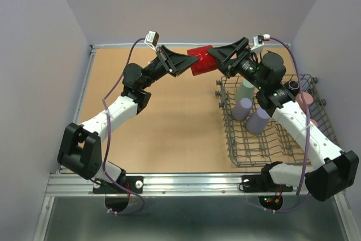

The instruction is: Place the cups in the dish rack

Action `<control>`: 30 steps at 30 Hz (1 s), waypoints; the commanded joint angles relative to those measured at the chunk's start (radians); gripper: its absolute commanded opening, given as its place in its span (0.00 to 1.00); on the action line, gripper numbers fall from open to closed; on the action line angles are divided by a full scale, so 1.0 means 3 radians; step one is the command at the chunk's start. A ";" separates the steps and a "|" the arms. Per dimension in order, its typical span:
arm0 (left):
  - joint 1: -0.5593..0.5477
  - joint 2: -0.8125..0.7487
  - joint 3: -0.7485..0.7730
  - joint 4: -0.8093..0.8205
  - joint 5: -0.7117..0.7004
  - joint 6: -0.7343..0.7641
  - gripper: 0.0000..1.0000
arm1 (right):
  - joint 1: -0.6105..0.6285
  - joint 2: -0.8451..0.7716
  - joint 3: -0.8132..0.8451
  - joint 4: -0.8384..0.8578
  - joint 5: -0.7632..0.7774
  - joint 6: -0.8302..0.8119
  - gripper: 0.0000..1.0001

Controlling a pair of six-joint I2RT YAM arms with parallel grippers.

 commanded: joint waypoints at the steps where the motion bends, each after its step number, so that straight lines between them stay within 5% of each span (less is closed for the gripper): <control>1: -0.0188 -0.0203 0.0107 0.0203 -0.0007 0.0132 0.00 | 0.0245 0.0024 0.0207 0.0156 -0.0224 0.0035 0.99; 14: -0.0245 -0.0238 -0.0006 0.0182 0.0018 0.0153 0.00 | 0.0271 -0.0185 -0.0018 0.0151 -0.0014 0.0015 0.14; 18: -0.0235 -0.0249 -0.0041 0.0131 0.0033 0.0183 0.02 | 0.0271 -0.0206 -0.0018 0.0130 0.0042 -0.0011 0.08; 22: -0.0235 -0.0269 -0.0072 0.0039 0.0064 0.0229 0.21 | 0.0271 -0.0257 -0.0028 0.0069 0.0128 -0.0067 0.02; 30: -0.0229 -0.0356 -0.0195 -0.0217 0.0064 0.0332 0.33 | 0.0271 -0.0379 -0.0110 -0.0079 0.0333 -0.0128 0.00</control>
